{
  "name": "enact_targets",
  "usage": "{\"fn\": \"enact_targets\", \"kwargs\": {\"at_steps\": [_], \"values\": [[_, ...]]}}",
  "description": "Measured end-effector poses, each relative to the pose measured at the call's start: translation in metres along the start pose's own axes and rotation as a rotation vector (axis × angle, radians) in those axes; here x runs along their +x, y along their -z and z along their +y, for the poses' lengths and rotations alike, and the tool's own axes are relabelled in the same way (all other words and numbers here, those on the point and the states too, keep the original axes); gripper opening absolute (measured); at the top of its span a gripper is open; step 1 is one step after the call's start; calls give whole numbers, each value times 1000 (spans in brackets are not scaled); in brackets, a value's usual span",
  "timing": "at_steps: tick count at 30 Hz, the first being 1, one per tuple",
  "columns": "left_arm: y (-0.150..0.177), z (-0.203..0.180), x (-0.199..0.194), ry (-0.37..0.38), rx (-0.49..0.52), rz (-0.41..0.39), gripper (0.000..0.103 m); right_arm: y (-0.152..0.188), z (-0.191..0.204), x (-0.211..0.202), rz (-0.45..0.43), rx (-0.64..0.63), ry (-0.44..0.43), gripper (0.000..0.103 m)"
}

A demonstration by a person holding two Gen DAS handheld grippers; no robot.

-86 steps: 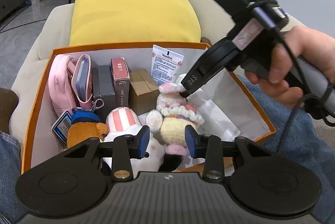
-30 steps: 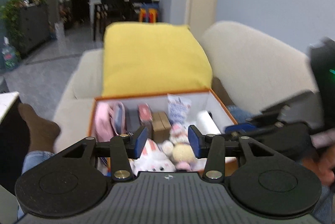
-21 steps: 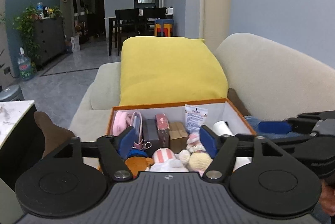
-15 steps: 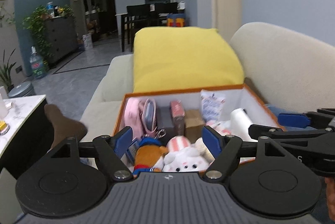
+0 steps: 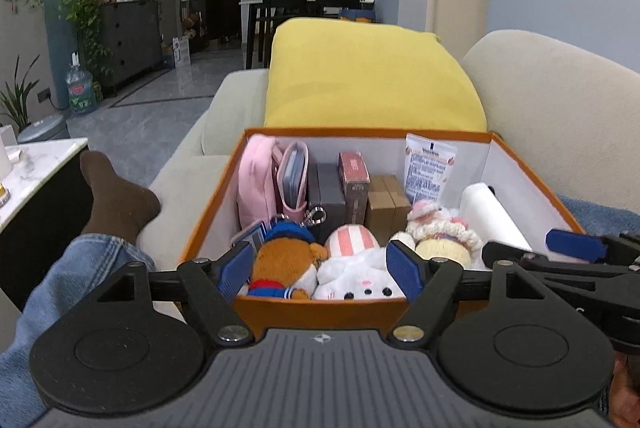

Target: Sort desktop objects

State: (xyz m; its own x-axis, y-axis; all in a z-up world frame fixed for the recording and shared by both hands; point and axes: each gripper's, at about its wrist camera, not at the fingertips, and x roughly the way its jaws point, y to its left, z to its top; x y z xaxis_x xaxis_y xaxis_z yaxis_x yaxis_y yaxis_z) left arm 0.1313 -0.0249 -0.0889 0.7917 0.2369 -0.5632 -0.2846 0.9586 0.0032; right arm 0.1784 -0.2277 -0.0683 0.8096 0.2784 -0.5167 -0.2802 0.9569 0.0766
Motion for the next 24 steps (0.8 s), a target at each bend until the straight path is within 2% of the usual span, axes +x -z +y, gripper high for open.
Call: {"fn": "enact_targets", "kwargs": {"at_steps": [5,24], "values": [[5,-5,7,-24,20,5,86,3,2,2,-10,-13,9,73],[8,-8,11,-43,13,-5,88,7,3,3,-36,-21,17,73]]}}
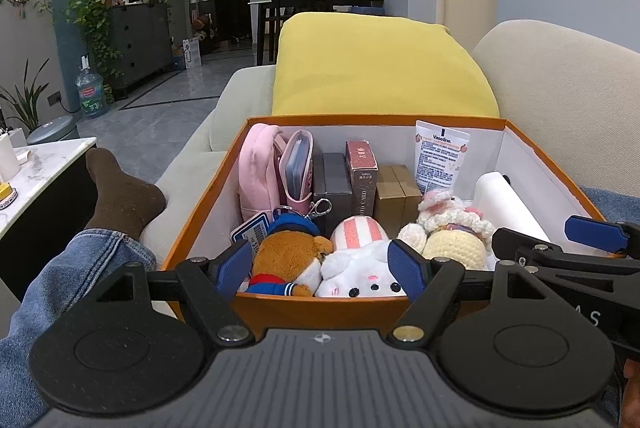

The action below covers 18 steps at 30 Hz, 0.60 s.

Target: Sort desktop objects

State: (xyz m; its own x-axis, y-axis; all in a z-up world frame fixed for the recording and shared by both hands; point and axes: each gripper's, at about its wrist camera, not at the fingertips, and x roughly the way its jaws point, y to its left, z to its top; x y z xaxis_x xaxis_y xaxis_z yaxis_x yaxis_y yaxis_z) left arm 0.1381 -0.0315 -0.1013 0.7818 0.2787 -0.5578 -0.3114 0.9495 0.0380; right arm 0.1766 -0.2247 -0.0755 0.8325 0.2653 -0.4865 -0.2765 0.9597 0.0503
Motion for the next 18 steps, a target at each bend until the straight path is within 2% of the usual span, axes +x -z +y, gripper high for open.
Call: {"fn": "enact_targets", "kwargs": {"at_steps": [18], "values": [[-1,0,1,3,2,13,88,1,0,0,2,-1,-3,73]]}}
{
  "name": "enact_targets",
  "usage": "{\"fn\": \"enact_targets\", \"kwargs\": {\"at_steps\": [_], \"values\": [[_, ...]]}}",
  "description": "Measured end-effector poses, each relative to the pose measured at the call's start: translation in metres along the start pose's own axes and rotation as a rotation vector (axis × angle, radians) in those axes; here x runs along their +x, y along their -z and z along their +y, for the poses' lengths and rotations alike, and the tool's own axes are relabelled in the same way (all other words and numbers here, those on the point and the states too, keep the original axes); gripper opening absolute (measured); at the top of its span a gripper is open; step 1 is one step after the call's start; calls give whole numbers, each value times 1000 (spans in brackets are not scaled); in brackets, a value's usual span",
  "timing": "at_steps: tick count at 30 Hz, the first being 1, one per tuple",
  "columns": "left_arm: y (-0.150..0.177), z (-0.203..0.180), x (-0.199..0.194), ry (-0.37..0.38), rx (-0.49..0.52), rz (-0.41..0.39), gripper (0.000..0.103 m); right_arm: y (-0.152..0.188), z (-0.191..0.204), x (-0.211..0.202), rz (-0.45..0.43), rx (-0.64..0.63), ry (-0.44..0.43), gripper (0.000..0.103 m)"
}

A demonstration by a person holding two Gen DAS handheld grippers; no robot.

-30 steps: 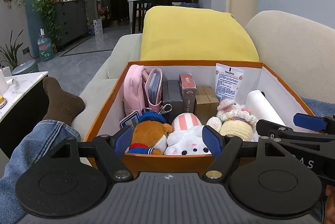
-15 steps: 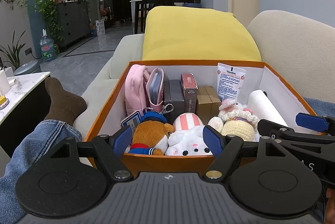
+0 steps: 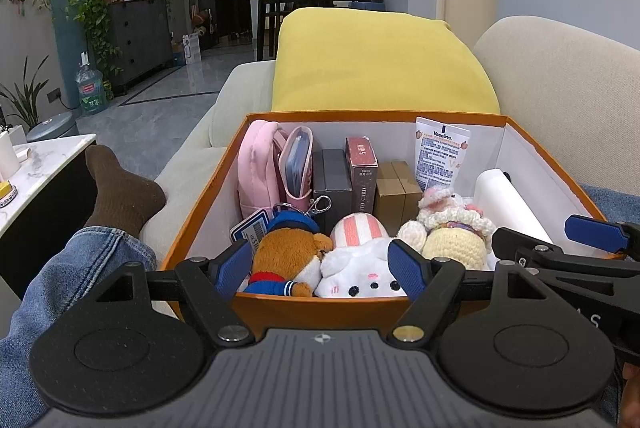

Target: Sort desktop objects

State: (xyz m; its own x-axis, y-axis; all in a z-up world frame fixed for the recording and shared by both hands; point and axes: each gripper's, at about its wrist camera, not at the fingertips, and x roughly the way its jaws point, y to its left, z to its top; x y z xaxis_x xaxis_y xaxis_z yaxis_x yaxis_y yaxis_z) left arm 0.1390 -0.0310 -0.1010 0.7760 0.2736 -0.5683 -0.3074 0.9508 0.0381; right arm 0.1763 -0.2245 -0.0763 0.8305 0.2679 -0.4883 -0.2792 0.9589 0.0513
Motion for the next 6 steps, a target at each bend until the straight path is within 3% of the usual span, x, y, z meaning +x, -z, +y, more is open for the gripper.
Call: {"fn": "enact_targets", "kwargs": {"at_steps": [6], "values": [[0,0,0,1,-1,2,88,0,0,0,-1,0,1,73]]}}
